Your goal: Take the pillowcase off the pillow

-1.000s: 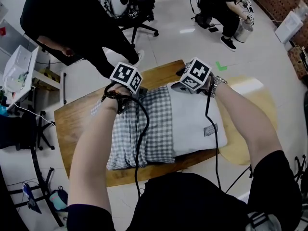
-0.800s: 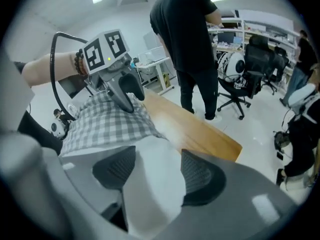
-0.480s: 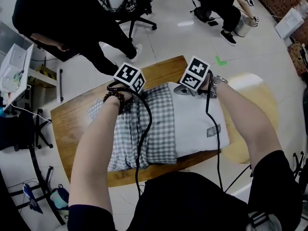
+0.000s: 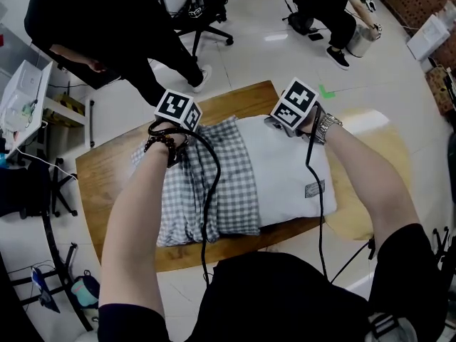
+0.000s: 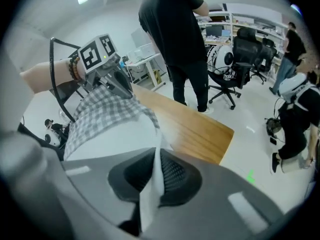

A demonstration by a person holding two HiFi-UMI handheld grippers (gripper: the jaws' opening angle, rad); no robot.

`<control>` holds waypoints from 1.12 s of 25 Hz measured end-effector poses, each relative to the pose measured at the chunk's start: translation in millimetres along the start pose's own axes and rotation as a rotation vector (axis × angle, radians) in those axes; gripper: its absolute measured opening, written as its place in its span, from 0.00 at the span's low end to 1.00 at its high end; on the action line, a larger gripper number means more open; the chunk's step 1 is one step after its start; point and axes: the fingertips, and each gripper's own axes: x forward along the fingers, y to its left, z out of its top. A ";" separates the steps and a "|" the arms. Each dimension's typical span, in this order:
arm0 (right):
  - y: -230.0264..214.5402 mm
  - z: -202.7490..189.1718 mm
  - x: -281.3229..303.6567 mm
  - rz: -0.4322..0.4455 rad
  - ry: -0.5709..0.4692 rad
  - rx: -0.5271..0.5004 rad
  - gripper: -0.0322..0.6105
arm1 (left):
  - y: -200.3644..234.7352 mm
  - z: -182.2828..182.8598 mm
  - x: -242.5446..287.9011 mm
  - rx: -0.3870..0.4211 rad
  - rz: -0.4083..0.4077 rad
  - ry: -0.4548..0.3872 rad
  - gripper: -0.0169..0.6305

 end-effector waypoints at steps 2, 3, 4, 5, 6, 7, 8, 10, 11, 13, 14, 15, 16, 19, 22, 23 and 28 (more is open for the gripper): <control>2.4 -5.2 -8.6 -0.014 -0.008 0.016 0.07 | 4.7 -10.8 -10.7 -0.030 0.014 -0.014 0.05; 4.2 -6.5 -12.5 -0.020 -0.010 0.021 0.07 | 5.1 -16.1 -17.7 -0.051 0.017 -0.019 0.05; 5.6 -7.2 -15.9 -0.030 -0.010 0.020 0.07 | 6.2 -20.1 -23.7 -0.065 0.023 -0.026 0.05; 6.5 -8.0 -18.6 -0.043 -0.009 0.015 0.07 | 7.8 -23.3 -28.1 -0.072 0.030 -0.032 0.05; 6.8 -9.7 -20.9 -0.058 -0.006 0.009 0.07 | 9.6 -26.5 -30.8 -0.077 0.040 -0.039 0.05; 6.7 -12.7 -22.7 -0.074 -0.003 0.002 0.07 | 11.0 -30.5 -32.1 -0.083 0.049 -0.045 0.05; 6.3 -16.8 -24.5 -0.090 0.001 -0.003 0.07 | 12.0 -35.3 -33.0 -0.089 0.059 -0.051 0.05; 4.6 -25.6 -28.8 -0.118 0.007 -0.008 0.07 | 14.2 -45.2 -36.5 -0.105 0.079 -0.062 0.05; 2.9 -29.8 -31.3 -0.130 0.009 -0.008 0.07 | 15.4 -49.4 -39.3 -0.115 0.088 -0.067 0.05; -3.1 -39.8 -35.6 -0.147 0.007 -0.002 0.07 | 17.2 -56.2 -43.5 -0.137 0.102 -0.078 0.05; -6.9 -45.9 -37.2 -0.152 0.003 0.004 0.07 | 17.7 -59.1 -44.2 -0.149 0.107 -0.086 0.05; -10.2 -52.1 -38.3 -0.154 -0.001 0.013 0.07 | 18.0 -62.0 -44.4 -0.161 0.111 -0.095 0.05; -12.6 -57.1 -39.0 -0.156 -0.006 0.020 0.07 | 18.5 -65.1 -44.8 -0.172 0.113 -0.104 0.05; -10.9 -61.5 -37.7 -0.165 -0.024 0.008 0.07 | 20.0 -76.1 -46.3 -0.194 0.119 -0.119 0.05; 1.2 -58.6 -33.9 -0.174 -0.052 -0.072 0.08 | 12.9 -81.0 -44.1 -0.158 0.131 -0.116 0.05; 5.6 -57.1 -33.3 -0.176 -0.064 -0.096 0.08 | 9.0 -80.0 -43.6 -0.135 0.136 -0.120 0.05; 18.0 -47.9 -35.9 -0.207 -0.163 -0.225 0.24 | -15.7 -65.1 -45.5 -0.084 0.143 -0.188 0.10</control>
